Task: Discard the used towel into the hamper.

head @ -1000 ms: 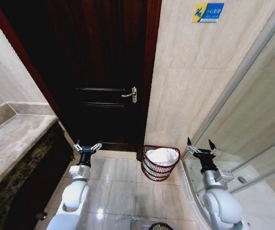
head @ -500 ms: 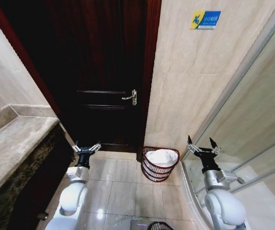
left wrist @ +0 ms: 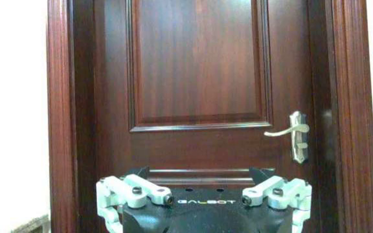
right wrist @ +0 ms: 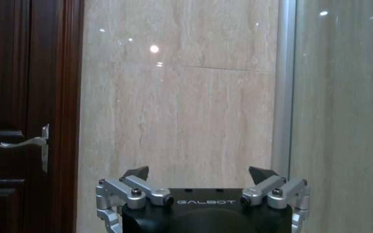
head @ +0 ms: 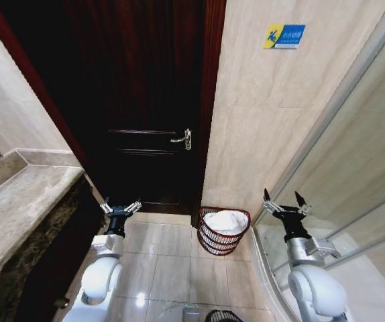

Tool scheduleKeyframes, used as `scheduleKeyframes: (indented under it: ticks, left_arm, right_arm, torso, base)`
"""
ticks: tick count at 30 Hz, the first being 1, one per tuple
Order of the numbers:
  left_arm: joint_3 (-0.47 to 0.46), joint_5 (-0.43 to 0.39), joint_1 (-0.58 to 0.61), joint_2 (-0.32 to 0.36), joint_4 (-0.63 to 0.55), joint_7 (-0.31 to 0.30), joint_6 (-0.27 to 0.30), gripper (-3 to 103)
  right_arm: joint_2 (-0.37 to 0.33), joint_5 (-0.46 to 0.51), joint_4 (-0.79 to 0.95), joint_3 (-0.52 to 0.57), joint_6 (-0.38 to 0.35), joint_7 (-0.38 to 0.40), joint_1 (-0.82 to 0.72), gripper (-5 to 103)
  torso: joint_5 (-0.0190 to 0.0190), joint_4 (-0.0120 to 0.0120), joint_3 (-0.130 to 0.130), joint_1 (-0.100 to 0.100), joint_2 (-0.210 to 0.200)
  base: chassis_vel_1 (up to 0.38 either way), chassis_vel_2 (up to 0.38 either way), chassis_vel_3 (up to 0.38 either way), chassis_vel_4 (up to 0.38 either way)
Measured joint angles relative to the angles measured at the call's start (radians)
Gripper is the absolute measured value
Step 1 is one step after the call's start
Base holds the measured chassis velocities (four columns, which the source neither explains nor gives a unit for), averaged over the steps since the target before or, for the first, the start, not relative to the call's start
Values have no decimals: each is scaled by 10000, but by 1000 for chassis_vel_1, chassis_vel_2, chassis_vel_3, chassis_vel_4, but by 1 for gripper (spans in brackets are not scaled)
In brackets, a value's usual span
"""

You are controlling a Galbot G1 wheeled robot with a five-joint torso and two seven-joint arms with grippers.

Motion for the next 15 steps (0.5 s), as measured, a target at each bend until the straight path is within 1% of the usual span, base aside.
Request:
scheduleKeyframes:
  ticks: [3,5,7,8,10,11,12,15]
  left_arm:
    - [-3,0,15,4,-7,36,-30,100]
    - [4,0,16,0,-5,53,-81,100]
    - [55,12,14,-17,78,72,-371,100]
    - [55,12,14,-17,78,72,-371,100]
    - [91,49,60,-41,94,82,-583,100]
    - [112,29,102,-47,24,83,-616,100]
    - [112,29,102,-47,24,83,-616,100]
    - [117,5,120,-50,-79,83,-620,100]
  right_arm:
    - [7,8,29,-30,-13,31,-13,100]
    - [8,13,40,-38,-21,43,-18,100]
    - [2,37,75,-55,-53,77,-31,100]
    - [2,37,75,-55,-53,77,-31,100]
    - [-20,80,123,-117,-116,209,-40,100]
    - [-44,148,222,-209,-272,403,-55,100]
    - [-44,148,222,-209,-272,403,-55,100]
    - [-53,221,425,-296,-589,529,-108,100]
  torso:
    - [0,0,148,120,268]
    - [0,0,180,149,328]
    - [0,0,260,217,476]
    - [0,0,260,217,476]
    - [0,-1,322,276,598]
    - [0,0,339,292,629]
    - [0,0,339,292,629]
    - [0,-1,349,301,650]
  base:
    - [0,0,0,0]
    - [0,0,0,0]
    - [0,0,0,0]
    - [0,0,0,0]
    - [0,0,0,0]
    - [0,0,0,0]
    - [0,0,0,0]
    - [0,0,0,0]
